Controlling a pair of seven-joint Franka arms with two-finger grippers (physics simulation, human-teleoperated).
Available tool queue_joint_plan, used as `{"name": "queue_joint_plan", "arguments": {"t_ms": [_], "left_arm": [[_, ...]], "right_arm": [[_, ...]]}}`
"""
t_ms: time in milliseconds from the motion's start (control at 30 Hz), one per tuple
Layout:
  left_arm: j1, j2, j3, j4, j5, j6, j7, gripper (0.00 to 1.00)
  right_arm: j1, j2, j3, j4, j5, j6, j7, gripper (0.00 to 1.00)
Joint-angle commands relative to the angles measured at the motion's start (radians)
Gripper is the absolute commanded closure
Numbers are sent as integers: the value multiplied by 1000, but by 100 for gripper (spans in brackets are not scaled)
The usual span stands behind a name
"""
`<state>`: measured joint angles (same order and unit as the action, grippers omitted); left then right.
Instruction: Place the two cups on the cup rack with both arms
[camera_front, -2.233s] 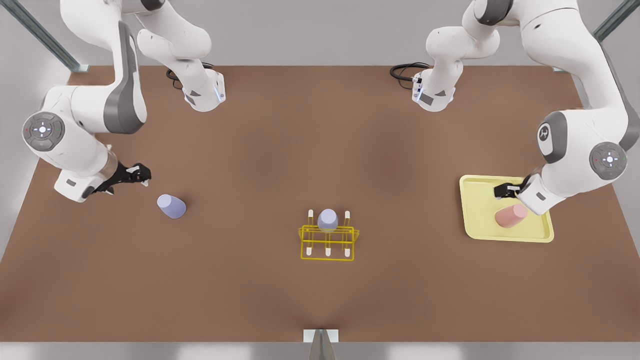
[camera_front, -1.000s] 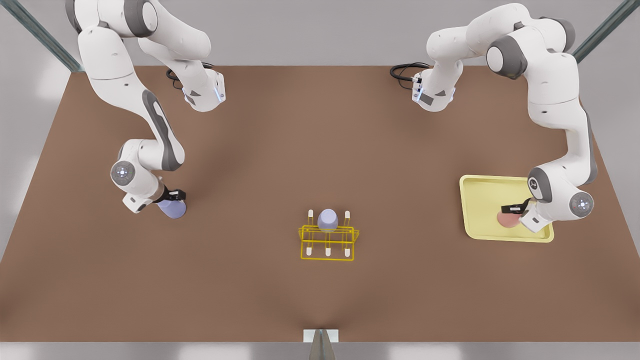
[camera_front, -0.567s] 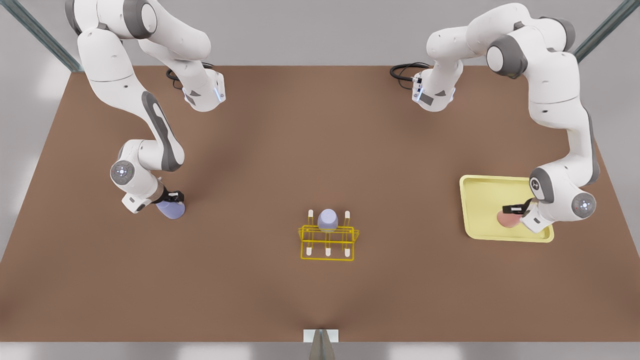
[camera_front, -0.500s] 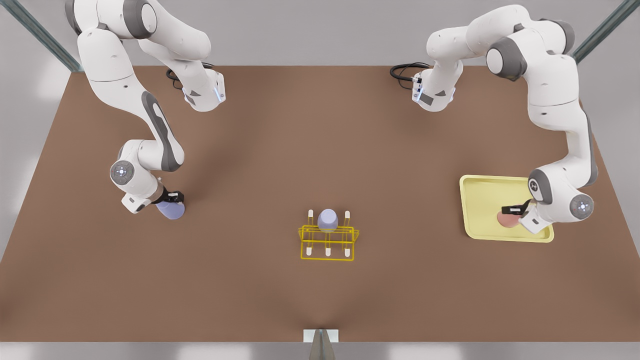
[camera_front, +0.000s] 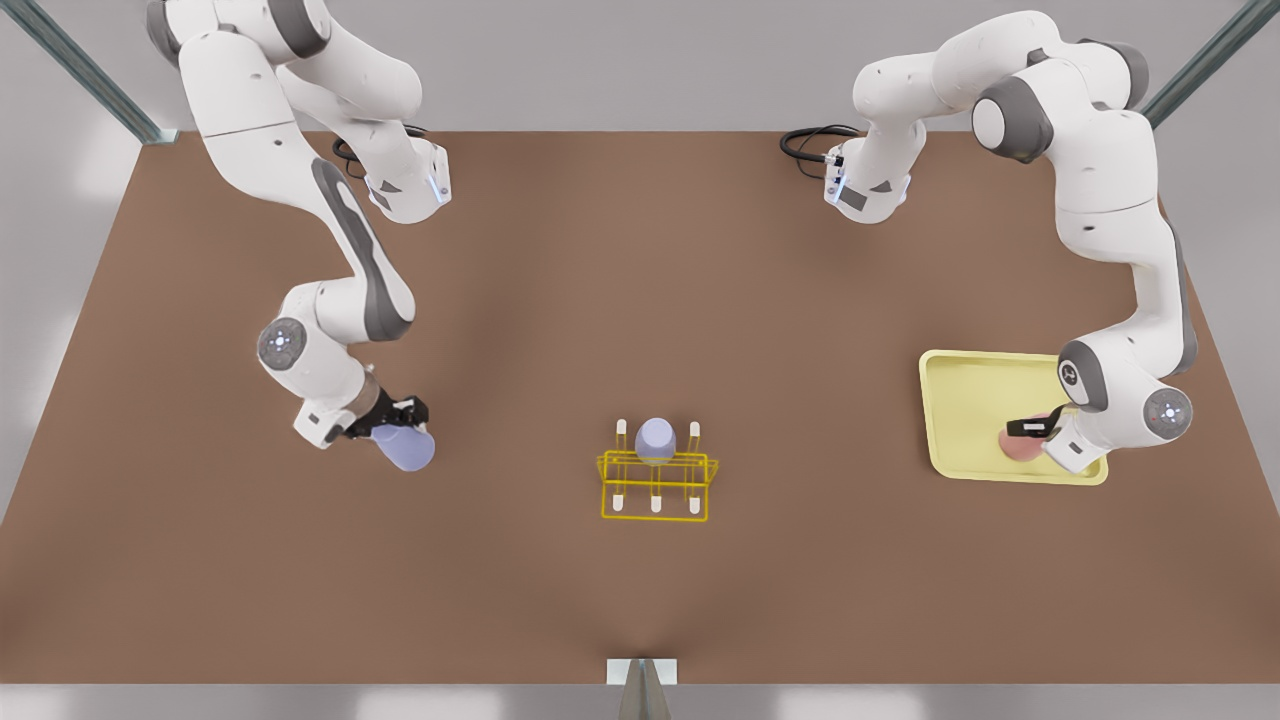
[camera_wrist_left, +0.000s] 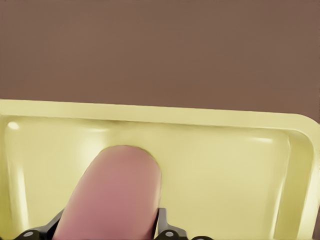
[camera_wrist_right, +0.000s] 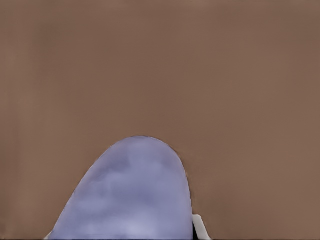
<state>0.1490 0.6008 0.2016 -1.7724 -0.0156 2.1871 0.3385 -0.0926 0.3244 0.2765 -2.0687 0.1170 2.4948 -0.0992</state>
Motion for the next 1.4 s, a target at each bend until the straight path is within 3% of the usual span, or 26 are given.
{"name": "queue_joint_plan", "arguments": {"t_ms": [0,67,233,333,400,467,533,667,767,867,1200,1300,1367], "left_arm": [[0,-30,-1,1,-9,-70,7,22],[-29,-93,-1,1,-10,-224,-84,22],[-54,-141,-47,33,-109,-260,-225,22],[-114,-30,-258,260,-104,-262,-720,22],[-152,45,-369,392,-107,-248,-815,21],[-216,218,-476,682,-107,-233,-996,21],[-262,258,-528,712,-109,-29,-1130,21],[-339,280,-528,777,-109,6,-1133,21],[-345,286,-528,777,-107,19,-1133,21],[-388,294,-528,769,-106,-130,-1130,21],[-408,318,-530,768,-56,-242,-1113,18],[-416,317,-530,768,-55,-262,-1115,13],[-419,318,-530,768,-55,-263,-1115,3]], "right_arm": [[10,15,16,32,138,-36,15,19],[36,38,32,76,256,-36,19,19],[73,85,36,182,348,-33,24,19],[83,136,36,309,366,-76,21,19],[99,206,36,449,365,-163,26,19],[113,272,36,574,365,-217,27,19],[139,349,36,689,362,-251,26,19],[191,533,36,967,365,-358,55,19],[214,601,59,1035,371,-363,68,19],[228,608,79,1041,371,-363,84,19],[258,645,105,1042,383,-337,87,19],[258,668,125,1056,383,-332,79,19],[258,671,133,1056,383,-330,76,19]]}}
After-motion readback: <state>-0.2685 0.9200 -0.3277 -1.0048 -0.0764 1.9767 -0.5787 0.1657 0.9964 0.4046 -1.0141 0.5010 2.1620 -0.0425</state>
